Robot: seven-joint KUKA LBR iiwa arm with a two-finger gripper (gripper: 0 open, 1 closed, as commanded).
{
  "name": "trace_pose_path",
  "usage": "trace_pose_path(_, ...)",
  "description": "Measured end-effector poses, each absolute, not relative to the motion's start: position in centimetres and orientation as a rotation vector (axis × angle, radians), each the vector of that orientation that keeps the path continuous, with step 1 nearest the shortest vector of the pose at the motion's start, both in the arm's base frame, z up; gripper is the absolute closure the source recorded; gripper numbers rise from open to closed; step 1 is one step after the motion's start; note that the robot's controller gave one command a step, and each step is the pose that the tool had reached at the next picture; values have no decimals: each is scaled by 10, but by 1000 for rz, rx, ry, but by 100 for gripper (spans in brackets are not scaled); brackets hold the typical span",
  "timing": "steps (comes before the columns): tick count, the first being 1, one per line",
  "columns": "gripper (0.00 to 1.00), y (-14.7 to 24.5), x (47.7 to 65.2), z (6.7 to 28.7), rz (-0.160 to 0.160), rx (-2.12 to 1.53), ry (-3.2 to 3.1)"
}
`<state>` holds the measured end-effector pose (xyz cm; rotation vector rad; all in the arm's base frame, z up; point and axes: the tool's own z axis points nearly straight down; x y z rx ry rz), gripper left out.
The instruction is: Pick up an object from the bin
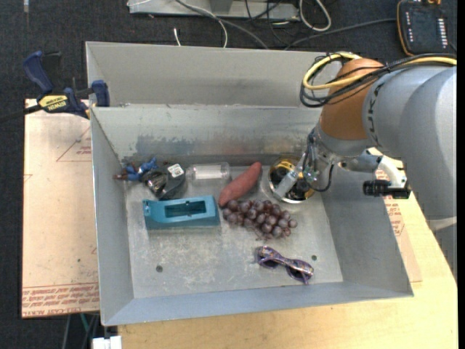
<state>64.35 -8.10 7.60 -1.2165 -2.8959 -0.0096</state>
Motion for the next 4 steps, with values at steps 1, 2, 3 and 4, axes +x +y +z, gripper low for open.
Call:
trace_pose_path(1,0,-75,635,74,-10,-926,-3025)
trace_pose_path(2,0,-85,618,73,-20,-1335,-2857)
trace_pose_path(3,0,-60,637,73,-12,-938,-3027)
trace_pose_path(4,100,-78,616,82,-24,-1449,-2812)
